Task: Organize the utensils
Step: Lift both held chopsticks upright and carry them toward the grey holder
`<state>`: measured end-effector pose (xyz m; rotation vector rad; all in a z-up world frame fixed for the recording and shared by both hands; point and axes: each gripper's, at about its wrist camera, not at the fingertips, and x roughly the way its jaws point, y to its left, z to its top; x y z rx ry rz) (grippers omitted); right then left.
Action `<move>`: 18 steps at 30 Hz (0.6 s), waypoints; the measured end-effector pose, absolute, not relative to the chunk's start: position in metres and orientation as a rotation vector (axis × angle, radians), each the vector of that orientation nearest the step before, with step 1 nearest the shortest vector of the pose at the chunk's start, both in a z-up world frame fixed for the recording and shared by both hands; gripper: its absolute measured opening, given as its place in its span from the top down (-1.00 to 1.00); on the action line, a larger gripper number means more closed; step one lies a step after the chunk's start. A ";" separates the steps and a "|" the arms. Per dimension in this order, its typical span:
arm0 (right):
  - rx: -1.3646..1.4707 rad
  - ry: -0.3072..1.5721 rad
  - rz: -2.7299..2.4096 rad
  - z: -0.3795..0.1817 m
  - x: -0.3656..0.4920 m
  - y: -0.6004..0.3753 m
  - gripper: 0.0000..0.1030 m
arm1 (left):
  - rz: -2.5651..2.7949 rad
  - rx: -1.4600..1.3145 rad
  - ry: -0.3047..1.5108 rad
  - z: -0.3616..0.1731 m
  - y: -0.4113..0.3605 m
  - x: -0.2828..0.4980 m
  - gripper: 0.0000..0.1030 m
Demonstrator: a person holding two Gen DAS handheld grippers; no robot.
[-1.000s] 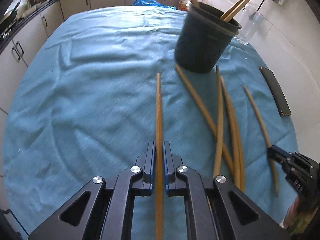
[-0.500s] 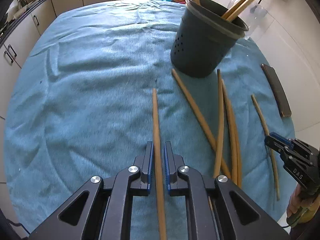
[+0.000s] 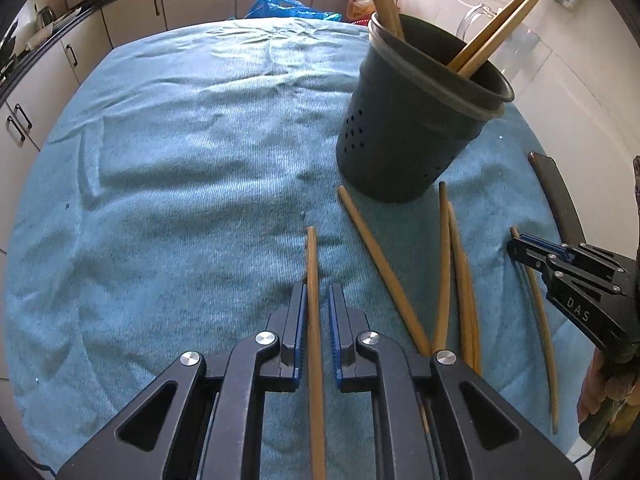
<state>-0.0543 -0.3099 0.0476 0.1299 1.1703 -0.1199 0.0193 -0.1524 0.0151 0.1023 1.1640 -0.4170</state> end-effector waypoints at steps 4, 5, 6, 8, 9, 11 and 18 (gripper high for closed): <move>0.189 1.145 -0.108 0.051 -0.054 -0.314 0.88 | -0.405 0.096 1.151 0.021 -0.150 0.017 0.89; 0.205 1.126 -0.107 0.055 -0.056 -0.316 0.88 | -0.402 0.092 1.141 0.025 -0.148 0.016 0.89; 0.219 1.109 -0.102 0.060 -0.059 -0.317 0.88 | -0.399 0.094 1.124 0.030 -0.146 0.012 0.89; 0.231 1.074 -0.095 0.072 -0.065 -0.319 0.88 | -0.401 0.097 1.090 0.043 -0.141 0.005 0.89; 0.230 1.055 -0.096 0.079 -0.070 -0.319 0.88 | -0.405 0.095 1.075 0.050 -0.137 0.000 0.89; 0.232 1.013 -0.092 0.093 -0.078 -0.320 0.88 | -0.413 0.091 1.039 0.065 -0.134 -0.009 0.89; 0.219 0.890 -0.081 0.134 -0.112 -0.313 0.88 | -0.426 0.101 0.899 0.113 -0.126 -0.051 0.89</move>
